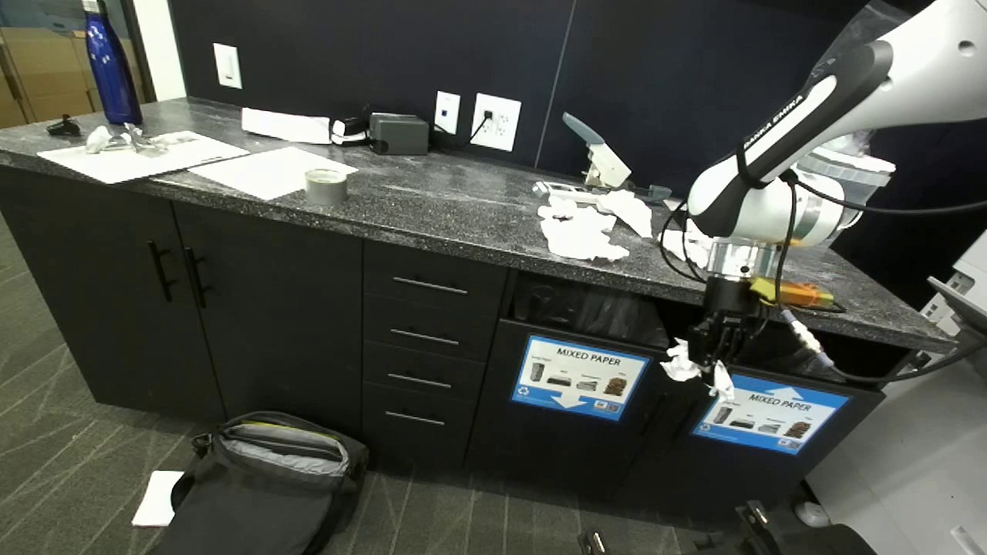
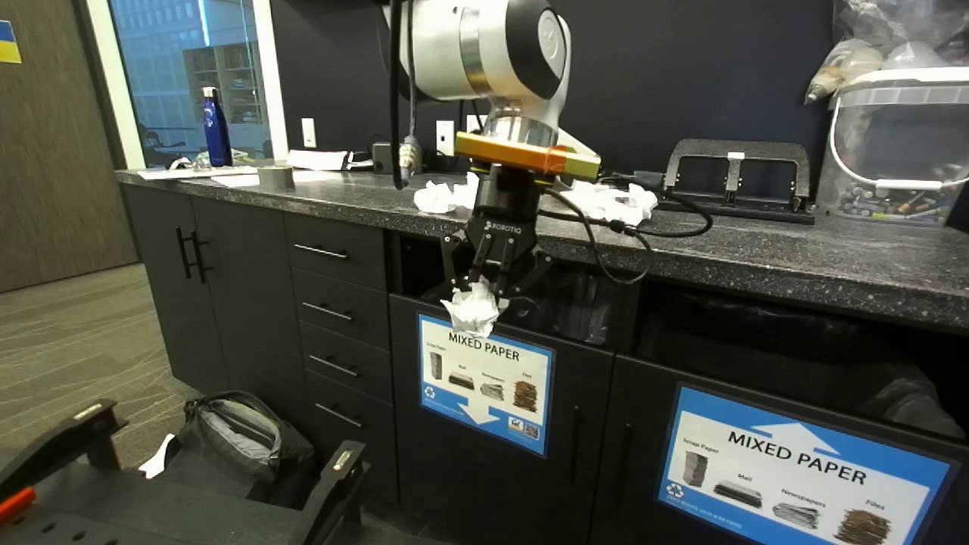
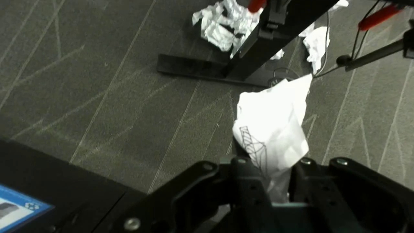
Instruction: Put all the white pieces of paper in the left bin
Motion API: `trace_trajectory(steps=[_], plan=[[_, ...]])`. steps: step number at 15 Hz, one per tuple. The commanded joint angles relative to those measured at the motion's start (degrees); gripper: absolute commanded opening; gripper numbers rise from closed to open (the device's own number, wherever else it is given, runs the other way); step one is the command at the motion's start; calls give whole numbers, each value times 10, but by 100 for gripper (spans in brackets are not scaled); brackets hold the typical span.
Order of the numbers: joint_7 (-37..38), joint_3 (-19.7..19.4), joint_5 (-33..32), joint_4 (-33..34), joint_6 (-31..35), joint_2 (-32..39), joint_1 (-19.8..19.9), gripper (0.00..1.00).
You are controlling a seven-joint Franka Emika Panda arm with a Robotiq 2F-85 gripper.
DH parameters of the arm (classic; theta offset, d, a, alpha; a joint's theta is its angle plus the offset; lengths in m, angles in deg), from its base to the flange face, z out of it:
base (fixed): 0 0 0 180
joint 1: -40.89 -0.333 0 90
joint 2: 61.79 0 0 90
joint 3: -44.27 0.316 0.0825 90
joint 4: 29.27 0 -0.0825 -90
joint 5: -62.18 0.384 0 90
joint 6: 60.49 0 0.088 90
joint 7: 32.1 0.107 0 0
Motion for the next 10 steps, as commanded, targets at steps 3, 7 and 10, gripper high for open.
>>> trace_trajectory(steps=[3, 7, 10], plan=[[20, 14, 41, -60, 115, -22, -9, 12], [62, 32, 121, -90, 244, -13, -13, 11], [85, 48, 146, -127, 373, -16, -20, 12]])
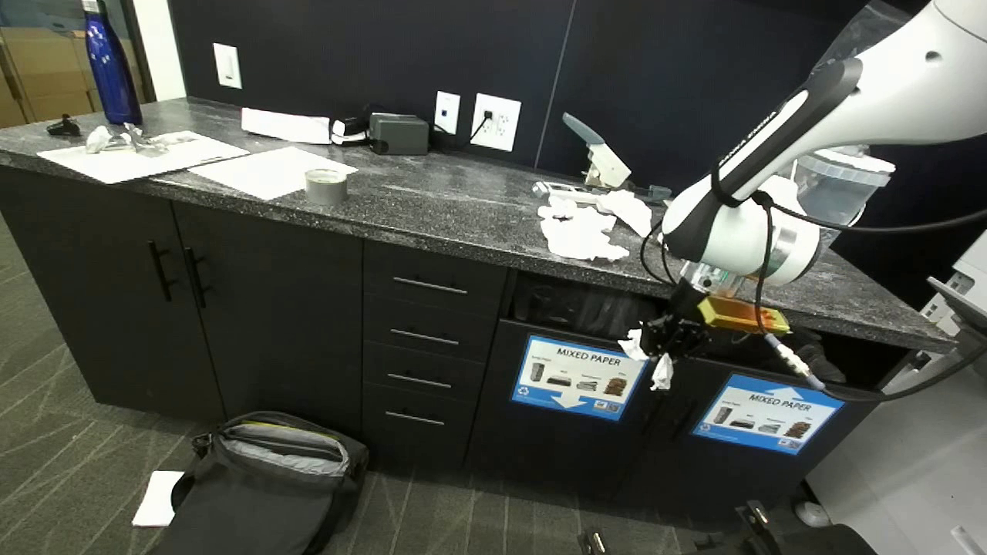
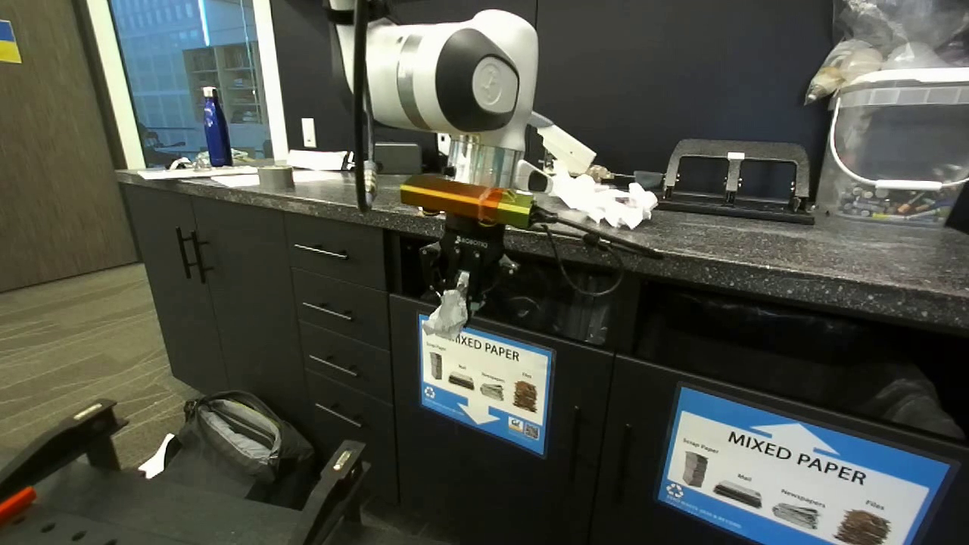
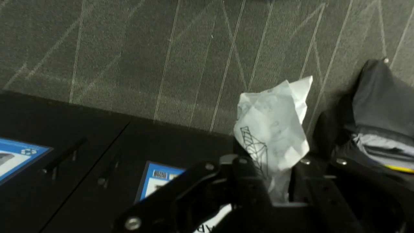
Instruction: Put all the white pieces of paper in the left bin
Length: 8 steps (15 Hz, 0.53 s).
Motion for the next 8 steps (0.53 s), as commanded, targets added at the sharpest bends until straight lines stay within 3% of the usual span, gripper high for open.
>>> trace_trajectory(steps=[1, 4, 8], plan=[[45, 7, 7, -53, 154, -10, -24, 13], [105, -28, -54, -69, 256, 18, -74, 12], [168, -105, -111, -90, 360, 70, -178, 12]])
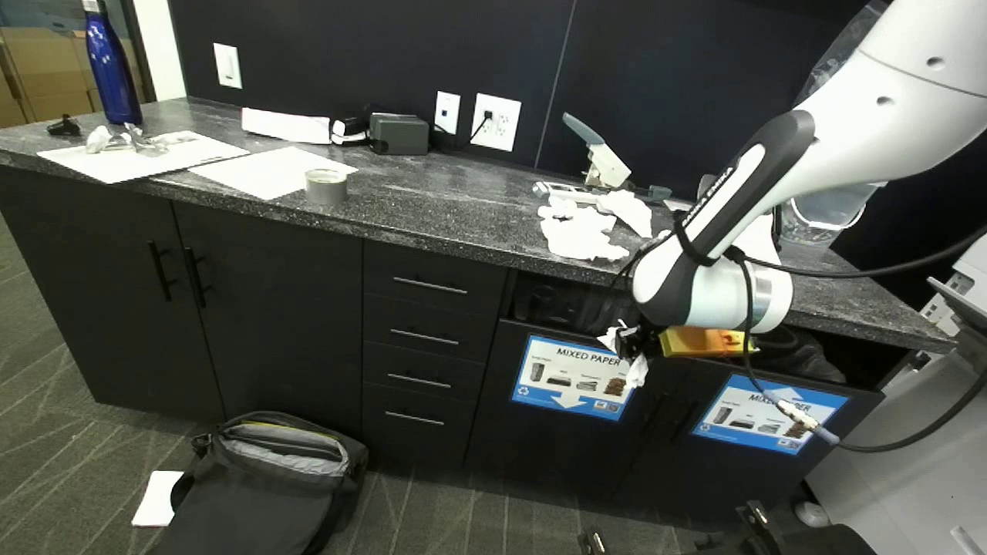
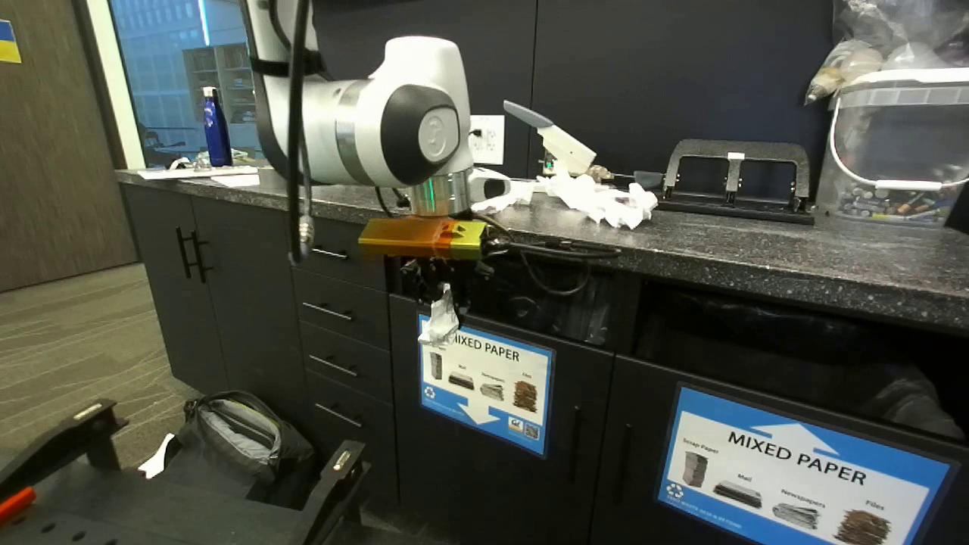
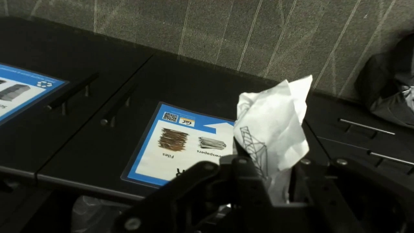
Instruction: Put all the white pieces of paper in the left bin
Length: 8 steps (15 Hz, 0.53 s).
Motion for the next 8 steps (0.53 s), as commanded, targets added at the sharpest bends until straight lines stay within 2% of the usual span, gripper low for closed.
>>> trace_trajectory(steps=[1, 3, 8], plan=[[55, -73, -25, -15, 128, 52, -101, 12], [67, -79, 11, -6, 211, 90, -133, 11], [109, -23, 113, 14, 366, 162, -151, 12]])
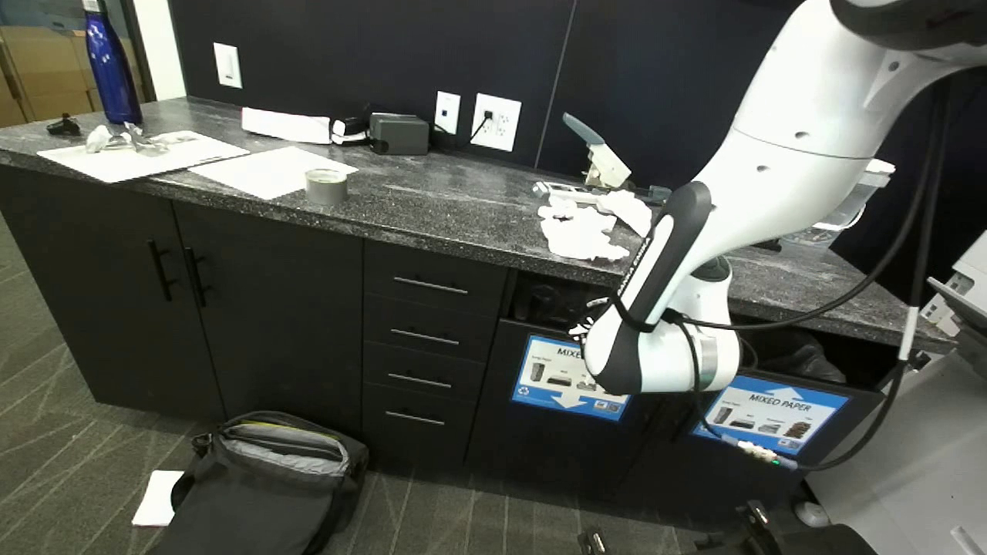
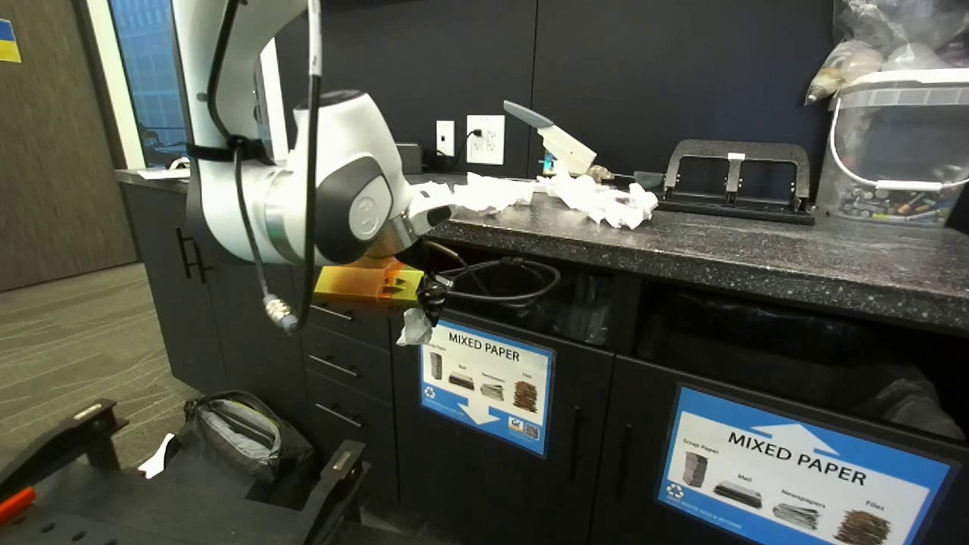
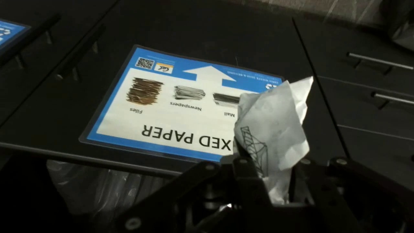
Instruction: Put all the white pieces of paper in the left bin
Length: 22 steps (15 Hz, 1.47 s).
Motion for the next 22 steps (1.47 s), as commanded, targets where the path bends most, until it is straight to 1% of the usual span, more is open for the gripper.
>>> trace_trajectory(steps=[1, 3, 6, 10, 15, 17, 20, 21, 22], plan=[[31, 36, 58, 29, 115, 59, -6, 12], [43, 55, 78, 52, 163, 88, -2, 12], [52, 71, 92, 99, 192, 123, 7, 12], [63, 77, 78, 185, 202, 174, 32, 12], [61, 76, 58, 288, 191, 231, 71, 12], [63, 77, 52, 324, 187, 251, 87, 12], [60, 77, 52, 369, 184, 277, 100, 12], [60, 77, 53, 384, 184, 286, 105, 36], [57, 75, 57, 391, 176, 289, 106, 37]])
